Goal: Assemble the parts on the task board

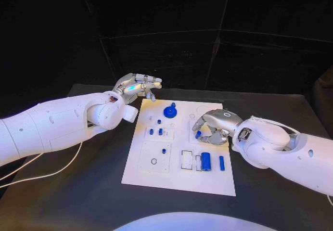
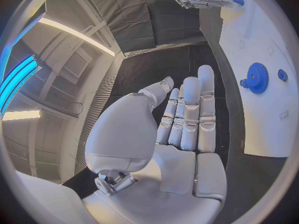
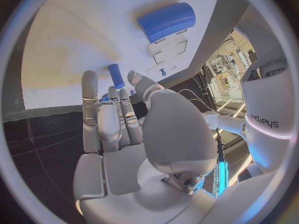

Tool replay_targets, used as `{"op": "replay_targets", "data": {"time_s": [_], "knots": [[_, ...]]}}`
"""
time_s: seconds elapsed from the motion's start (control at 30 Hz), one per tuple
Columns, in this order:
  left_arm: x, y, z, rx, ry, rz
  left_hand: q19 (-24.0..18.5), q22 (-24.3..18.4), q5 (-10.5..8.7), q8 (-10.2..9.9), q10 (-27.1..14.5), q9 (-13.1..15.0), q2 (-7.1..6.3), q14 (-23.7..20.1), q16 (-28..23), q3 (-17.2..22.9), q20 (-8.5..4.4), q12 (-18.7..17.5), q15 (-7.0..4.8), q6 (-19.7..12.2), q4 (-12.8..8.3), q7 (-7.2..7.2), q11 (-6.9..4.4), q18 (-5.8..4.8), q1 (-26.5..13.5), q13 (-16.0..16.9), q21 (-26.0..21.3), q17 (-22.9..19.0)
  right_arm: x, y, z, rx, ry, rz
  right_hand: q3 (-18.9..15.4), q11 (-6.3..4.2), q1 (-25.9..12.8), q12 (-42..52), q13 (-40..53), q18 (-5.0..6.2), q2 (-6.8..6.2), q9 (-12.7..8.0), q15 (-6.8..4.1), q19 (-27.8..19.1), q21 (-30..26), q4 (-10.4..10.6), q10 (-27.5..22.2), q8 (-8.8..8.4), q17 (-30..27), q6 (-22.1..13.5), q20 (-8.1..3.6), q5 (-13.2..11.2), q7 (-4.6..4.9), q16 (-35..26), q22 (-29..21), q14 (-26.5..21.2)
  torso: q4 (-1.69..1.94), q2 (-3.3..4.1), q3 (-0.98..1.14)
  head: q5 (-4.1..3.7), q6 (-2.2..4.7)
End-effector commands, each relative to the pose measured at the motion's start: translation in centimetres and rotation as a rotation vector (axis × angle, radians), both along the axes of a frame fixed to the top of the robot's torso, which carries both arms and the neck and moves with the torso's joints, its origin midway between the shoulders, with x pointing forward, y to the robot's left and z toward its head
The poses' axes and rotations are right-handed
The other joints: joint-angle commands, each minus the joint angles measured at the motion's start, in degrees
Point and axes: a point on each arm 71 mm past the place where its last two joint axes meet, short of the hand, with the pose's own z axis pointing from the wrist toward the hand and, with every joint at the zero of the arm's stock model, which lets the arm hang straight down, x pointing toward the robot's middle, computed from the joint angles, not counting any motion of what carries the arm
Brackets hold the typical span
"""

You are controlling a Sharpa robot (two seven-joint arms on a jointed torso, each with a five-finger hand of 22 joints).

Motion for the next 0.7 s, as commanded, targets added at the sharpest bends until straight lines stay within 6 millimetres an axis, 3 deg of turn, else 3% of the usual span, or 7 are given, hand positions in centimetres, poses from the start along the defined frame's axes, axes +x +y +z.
{"op": "replay_targets", "data": {"time_s": [0.03, 0.3, 0.7], "knots": [[0.01, -0.04, 0.13, -0.008, -0.003, -0.01, -0.1, -0.1, 0.09, 0.2, -0.4, -0.1, 0.08, -0.5, -0.3, -0.1, 0.03, 0.3, 0.06, -0.2, 0.0, 0.19, -0.05, 0.77, -0.5, -0.1, -0.3, -0.1, 0.04, 0.16, -0.29, -0.065, 0.01, 0.008, -0.4, -0.11, 0.4, 0.5, 0.0, 0.85, 0.55, 0.1, -0.01, 0.3, -0.3, -0.1, 0.3, 0.28, -0.1, 0.4, -0.2, -0.1, -0.15, -0.4, -0.1, 1.0, -0.15, -0.02, 0.0, 0.13, -0.19], [0.06, 0.01, 0.11, -0.008, -0.002, -0.01, -0.1, -0.1, 0.09, 0.2, -0.4, -0.1, 0.08, -0.5, -0.3, -0.1, 0.03, 0.3, 0.06, -0.2, 0.0, 0.19, -0.05, 0.77, -0.5, -0.1, -0.3, -0.1, 0.2, 0.31, -0.38, -0.077, 0.005, 0.003, 1.5, -0.63, 1.9, 2.0, -0.2, 0.86, 2.41, 0.1, -0.59, 1.0, 0.0, 0.1, 3.5, 0.58, 0.4, 1.8, -0.58, -1.9, -0.31, 0.0, -0.1, 1.3, -0.04, -0.04, 0.05, 0.13, -0.34], [0.11, 0.05, 0.06, -0.005, 0.002, -0.009, -0.1, -0.2, 0.08, 0.2, -0.5, 0.0, 0.3, -0.5, -0.2, -0.1, 0.08, 0.5, 0.13, -0.3, 0.2, 0.24, 0.01, 0.75, -0.7, -0.1, -0.4, -0.2, 0.18, 0.47, -0.2, -0.068, -0.022, 0.006, 5.5, -0.94, 3.0, 1.6, -0.4, 0.84, 2.92, 0.2, -0.88, 1.3, 0.7, -0.1, 5.8, 1.05, 1.4, 4.2, -0.93, -3.7, -0.31, 0.8, 0.1, 1.6, -0.12, -0.04, 0.06, 0.0, -0.43]]}}
